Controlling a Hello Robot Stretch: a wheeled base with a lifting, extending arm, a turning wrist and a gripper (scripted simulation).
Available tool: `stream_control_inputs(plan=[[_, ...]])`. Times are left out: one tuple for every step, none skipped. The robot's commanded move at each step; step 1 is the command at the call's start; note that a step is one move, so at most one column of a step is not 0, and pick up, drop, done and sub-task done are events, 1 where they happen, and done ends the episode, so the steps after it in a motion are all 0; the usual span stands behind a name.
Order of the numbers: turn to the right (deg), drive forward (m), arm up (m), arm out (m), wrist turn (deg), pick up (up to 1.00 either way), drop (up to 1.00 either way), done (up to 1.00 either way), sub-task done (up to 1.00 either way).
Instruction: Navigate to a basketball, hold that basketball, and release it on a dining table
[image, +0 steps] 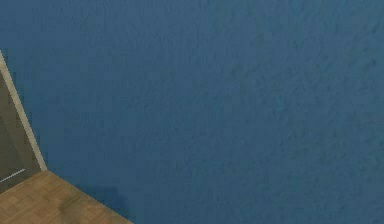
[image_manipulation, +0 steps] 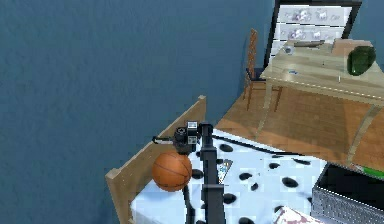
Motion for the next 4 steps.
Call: stream_control_inputs(plan=[[0.0, 0.0, -0.3, 0.0, 0.0, 0.0, 0.0, 0.0, 0.0], [0.0, 0.0, 0.0, 0.0, 0.0, 1.0, 0.0, 0.0, 0.0], [0.0, 0.0, 0.1, 0.0, 0.0, 0.0, 0.0, 0.0, 0.0], [0.0, 0.0, 0.46, 0.0, 0.0, 0.0, 0.0, 0.0, 0.0]])
